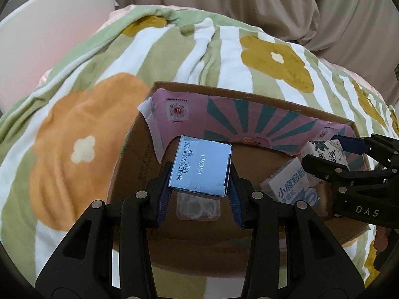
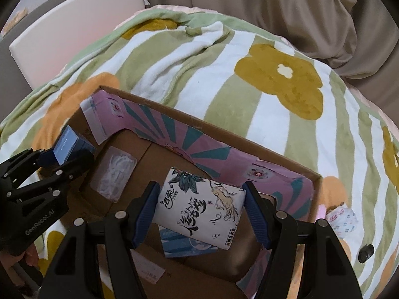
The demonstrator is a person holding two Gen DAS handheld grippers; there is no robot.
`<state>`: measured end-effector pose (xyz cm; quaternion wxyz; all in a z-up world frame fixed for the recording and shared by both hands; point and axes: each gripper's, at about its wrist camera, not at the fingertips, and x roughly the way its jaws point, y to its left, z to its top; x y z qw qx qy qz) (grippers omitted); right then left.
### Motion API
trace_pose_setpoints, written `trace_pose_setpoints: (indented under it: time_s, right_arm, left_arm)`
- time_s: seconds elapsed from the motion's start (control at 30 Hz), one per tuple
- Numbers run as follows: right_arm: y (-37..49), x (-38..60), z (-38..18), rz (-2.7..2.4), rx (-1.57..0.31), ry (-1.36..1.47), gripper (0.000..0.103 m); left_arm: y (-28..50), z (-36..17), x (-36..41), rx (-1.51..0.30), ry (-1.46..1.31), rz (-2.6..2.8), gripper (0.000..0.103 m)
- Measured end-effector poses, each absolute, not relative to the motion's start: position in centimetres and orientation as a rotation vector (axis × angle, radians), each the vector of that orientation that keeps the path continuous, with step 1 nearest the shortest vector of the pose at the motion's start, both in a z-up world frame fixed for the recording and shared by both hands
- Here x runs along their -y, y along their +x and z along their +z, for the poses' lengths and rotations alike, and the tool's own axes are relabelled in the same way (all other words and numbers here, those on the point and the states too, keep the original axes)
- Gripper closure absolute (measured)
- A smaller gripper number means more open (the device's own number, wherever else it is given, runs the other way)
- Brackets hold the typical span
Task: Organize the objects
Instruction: 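Open the left tool releasing the blue box while the right tool drops the paper pack into the box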
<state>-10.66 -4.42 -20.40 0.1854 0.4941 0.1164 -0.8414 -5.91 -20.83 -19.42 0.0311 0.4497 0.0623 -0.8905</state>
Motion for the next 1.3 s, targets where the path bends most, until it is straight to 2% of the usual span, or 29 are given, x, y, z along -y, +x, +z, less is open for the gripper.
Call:
trace_pose_setpoints:
  time_s: [0.7, 0.73, 0.8, 0.83, 0.87, 1.0, 1.3]
  right_arm:
    - [-12.6, 5.3, -22.2, -2.344, -0.292, 1.403, 0.04]
    - [-12.8, 5.4, -22.2, -2.34, -0.284, 1.406, 0.039]
    - [-13.1, 5.3, -22.3, -2.322, -0.255, 1.43, 0.038]
    - [-13.1, 5.2, -22.3, -2.325, -0.245, 1.435, 0.033]
    - [-13.1, 5.1, -22.3, -2.333, -0.236, 1.434, 0.028]
    - [-13.2, 4.2, -22.0, -2.344, -0.202, 1.435, 0.019]
    - [-12.5, 4.1, -21.4, -2.351, -0.226, 1.408, 0.019]
  left_arm:
    - [-8.1, -20.7, 20.6, -0.171, 1.411, -2.765, 0.065]
    - [-8.0, -20.6, 20.7, -0.189, 1.398, -2.772, 0.064]
    - [-8.1, -20.2, 20.7, -0.186, 1.389, -2.773, 0.043]
    - [-8.1, -19.9, 20.7, -0.165, 1.374, -2.767, 0.016]
    - [-8.0, -19.8, 20.8, -0.157, 1.361, -2.769, 0.0]
    - [-7.8, -18.8, 21.3, -0.171, 1.327, -2.802, 0.0]
    - [-7.1, -18.2, 20.9, -0.169, 1.345, -2.79, 0.0]
